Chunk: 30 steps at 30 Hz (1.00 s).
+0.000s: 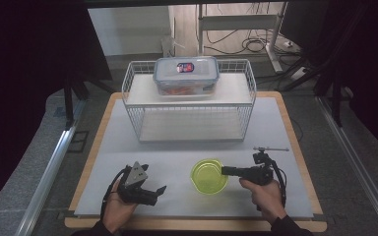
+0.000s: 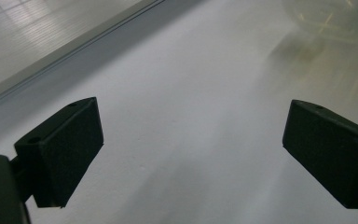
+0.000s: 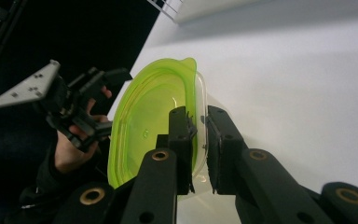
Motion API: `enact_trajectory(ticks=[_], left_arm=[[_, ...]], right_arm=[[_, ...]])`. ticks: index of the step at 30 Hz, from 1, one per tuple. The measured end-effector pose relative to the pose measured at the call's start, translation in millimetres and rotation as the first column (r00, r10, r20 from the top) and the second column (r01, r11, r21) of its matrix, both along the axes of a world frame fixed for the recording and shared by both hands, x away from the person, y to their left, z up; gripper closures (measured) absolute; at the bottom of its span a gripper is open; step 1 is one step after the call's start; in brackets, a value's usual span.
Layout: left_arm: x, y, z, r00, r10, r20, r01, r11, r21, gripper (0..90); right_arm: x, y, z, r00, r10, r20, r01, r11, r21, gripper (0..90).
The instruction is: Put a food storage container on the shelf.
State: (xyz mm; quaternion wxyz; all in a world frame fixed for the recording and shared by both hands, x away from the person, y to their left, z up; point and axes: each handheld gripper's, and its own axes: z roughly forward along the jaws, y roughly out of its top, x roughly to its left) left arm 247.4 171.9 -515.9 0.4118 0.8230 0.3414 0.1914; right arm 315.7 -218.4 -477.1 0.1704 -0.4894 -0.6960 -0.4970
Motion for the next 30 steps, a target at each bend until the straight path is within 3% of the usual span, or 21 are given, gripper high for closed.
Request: enact_trajectory(ticks=[10,23,30], left_arm=[[0.1,0.3,0.2,1.0,0.0,0.002,0.0,1.0,0.0,4.7],[0.4,0.8,0.1,1.0,-0.002,0.005,0.002,1.0,0.002,4.7],[0.2,0.8,0.2,1.0,-0.004,0.003,0.004,1.0,-0.002,4.7]], right_arm=[[19.7,4.5,44.8,0.9993,0.006,0.036,-0.007,1.0,0.026,80.8],[51.4,14.4,122.8,0.9969,0.007,0.079,-0.012,0.997,0.075,80.9],[78.3,27.4,165.7,0.9945,-0.017,0.103,0.007,0.995,0.095,80.9]])
